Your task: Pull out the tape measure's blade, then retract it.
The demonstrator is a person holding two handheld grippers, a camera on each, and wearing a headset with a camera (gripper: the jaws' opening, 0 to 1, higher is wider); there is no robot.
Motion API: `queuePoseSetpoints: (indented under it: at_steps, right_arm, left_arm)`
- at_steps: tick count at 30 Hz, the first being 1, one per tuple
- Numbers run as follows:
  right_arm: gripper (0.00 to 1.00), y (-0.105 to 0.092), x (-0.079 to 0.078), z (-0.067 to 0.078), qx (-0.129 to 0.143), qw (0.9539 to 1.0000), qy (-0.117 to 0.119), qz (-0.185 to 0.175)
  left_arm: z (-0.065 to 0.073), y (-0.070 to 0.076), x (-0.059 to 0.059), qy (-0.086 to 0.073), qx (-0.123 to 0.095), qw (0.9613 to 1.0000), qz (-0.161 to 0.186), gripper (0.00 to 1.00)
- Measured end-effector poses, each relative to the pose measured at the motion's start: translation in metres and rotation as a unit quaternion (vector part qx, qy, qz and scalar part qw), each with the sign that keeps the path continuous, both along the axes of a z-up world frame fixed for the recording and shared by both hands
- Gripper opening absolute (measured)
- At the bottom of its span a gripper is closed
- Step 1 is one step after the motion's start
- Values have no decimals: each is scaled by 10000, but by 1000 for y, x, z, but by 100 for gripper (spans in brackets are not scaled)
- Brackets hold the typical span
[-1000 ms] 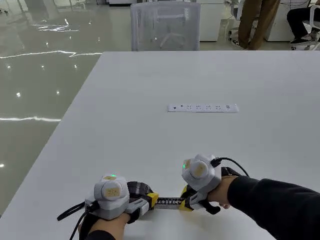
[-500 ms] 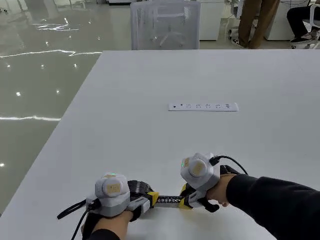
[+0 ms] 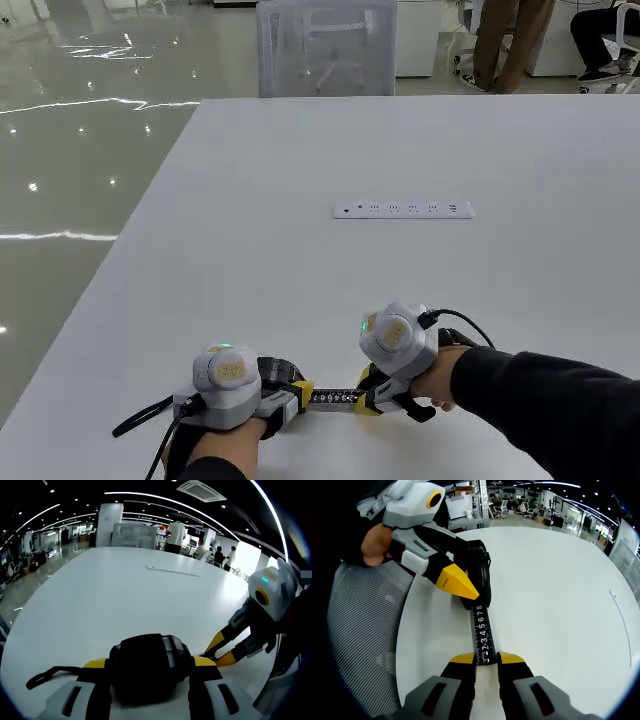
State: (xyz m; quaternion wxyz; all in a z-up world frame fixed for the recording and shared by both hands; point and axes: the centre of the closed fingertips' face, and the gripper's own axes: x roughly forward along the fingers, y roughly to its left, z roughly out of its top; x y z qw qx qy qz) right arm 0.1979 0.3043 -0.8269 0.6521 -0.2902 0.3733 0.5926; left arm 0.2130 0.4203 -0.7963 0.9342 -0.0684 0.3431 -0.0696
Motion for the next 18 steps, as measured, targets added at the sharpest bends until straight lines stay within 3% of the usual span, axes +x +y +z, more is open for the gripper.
queuePoseSetpoints:
  at_steps: [18]
  right_arm:
    - [13,13,-1,0,142,9998,-94,56]
  left_arm:
    - [1,-1,1,-20,-190,9998,-31,58]
